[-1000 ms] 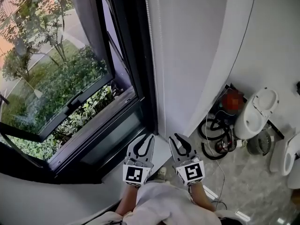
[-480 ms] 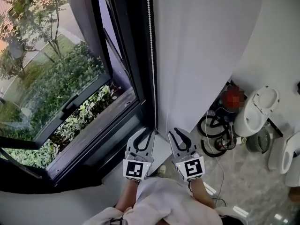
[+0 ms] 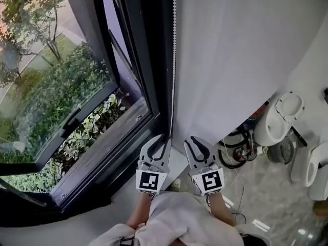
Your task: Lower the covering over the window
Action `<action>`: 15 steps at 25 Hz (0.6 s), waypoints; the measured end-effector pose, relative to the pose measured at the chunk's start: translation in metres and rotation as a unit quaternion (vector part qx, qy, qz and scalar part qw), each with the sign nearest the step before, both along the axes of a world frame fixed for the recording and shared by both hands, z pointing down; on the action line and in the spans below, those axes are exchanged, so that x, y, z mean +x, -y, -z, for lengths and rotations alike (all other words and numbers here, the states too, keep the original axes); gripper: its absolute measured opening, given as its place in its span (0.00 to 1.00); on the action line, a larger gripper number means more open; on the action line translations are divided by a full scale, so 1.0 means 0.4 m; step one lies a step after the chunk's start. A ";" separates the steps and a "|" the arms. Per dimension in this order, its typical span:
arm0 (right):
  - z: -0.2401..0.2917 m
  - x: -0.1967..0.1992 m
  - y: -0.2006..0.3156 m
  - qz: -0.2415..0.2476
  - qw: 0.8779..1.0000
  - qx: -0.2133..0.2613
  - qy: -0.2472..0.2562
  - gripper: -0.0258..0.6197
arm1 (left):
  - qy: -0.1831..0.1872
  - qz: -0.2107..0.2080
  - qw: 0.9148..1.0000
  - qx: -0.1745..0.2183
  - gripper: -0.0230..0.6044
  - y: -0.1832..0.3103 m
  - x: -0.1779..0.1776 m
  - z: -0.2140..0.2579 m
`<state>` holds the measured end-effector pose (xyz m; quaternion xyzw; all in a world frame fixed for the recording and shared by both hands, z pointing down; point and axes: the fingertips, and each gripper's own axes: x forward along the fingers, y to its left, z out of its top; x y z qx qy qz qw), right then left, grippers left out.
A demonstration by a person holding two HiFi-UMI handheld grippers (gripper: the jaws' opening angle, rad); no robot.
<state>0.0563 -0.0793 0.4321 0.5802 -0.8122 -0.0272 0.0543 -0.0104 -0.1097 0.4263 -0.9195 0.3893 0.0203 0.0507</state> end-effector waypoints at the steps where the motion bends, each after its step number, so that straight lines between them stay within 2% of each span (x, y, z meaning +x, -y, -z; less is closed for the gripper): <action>1: -0.003 0.000 0.006 -0.002 1.000 -0.002 0.000 0.17 | 0.001 -0.002 1.000 0.000 0.16 0.008 0.003 -0.001; 8: -0.003 0.001 0.043 -0.005 1.000 -0.001 -0.005 0.17 | 0.005 -0.004 1.000 0.009 0.16 0.058 0.022 0.012; 15: -0.011 0.009 0.062 0.002 1.000 -0.010 0.000 0.17 | 0.024 0.008 1.000 -0.006 0.20 0.099 0.045 -0.009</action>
